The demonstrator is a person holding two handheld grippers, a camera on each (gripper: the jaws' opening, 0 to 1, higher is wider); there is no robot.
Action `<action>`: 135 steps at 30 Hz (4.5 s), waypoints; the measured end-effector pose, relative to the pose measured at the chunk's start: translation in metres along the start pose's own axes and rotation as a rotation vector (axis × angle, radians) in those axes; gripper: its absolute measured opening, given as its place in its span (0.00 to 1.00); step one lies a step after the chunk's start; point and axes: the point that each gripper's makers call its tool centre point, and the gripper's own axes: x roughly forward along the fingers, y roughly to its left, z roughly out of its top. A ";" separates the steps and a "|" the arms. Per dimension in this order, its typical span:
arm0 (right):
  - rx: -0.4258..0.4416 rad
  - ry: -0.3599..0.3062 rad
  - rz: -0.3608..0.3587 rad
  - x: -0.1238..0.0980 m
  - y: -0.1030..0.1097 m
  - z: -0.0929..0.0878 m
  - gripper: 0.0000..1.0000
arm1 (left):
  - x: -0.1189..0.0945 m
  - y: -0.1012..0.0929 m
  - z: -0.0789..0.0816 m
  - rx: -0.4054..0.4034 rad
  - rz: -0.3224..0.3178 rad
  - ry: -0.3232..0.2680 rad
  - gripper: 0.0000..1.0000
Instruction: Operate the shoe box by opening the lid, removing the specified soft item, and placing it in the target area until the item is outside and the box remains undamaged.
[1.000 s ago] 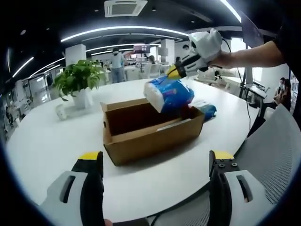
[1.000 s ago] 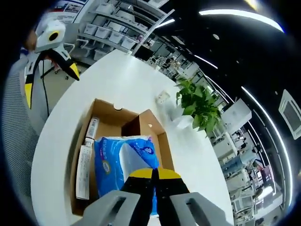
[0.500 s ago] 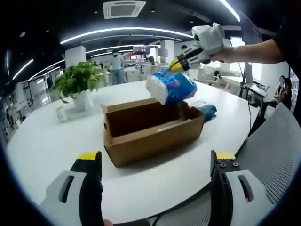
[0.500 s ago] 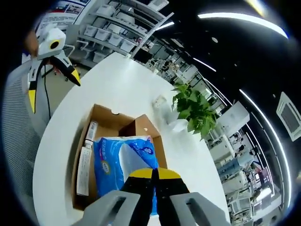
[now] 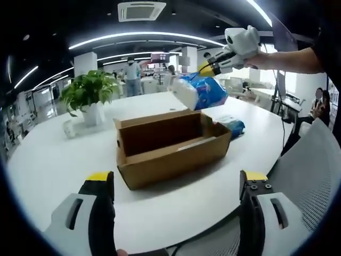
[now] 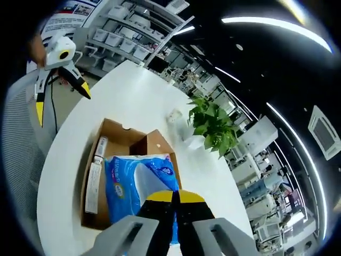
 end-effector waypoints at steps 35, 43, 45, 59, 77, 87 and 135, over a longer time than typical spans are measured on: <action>0.005 0.028 -0.081 -0.059 -0.027 -0.051 0.00 | 0.002 -0.004 -0.002 -0.001 -0.015 0.014 0.99; 0.004 0.036 -0.096 -0.072 -0.030 -0.066 0.00 | 0.003 -0.004 -0.004 0.002 -0.018 0.023 0.99; 0.005 0.040 -0.103 -0.075 -0.032 -0.071 0.00 | 0.003 -0.004 -0.004 0.003 -0.020 0.024 0.99; 0.014 0.077 -0.145 -0.100 -0.044 -0.102 0.00 | 0.003 -0.006 -0.006 0.005 -0.027 0.034 0.99; 0.027 0.135 -0.178 -0.132 -0.049 -0.148 0.00 | 0.004 -0.008 -0.010 0.015 -0.037 0.061 0.98; 0.052 0.160 -0.211 -0.149 -0.050 -0.167 0.00 | 0.004 -0.007 -0.012 0.023 -0.036 0.070 0.98; 0.195 0.366 -0.184 -0.161 0.013 -0.289 0.00 | 0.004 -0.006 -0.018 0.043 -0.029 0.114 0.98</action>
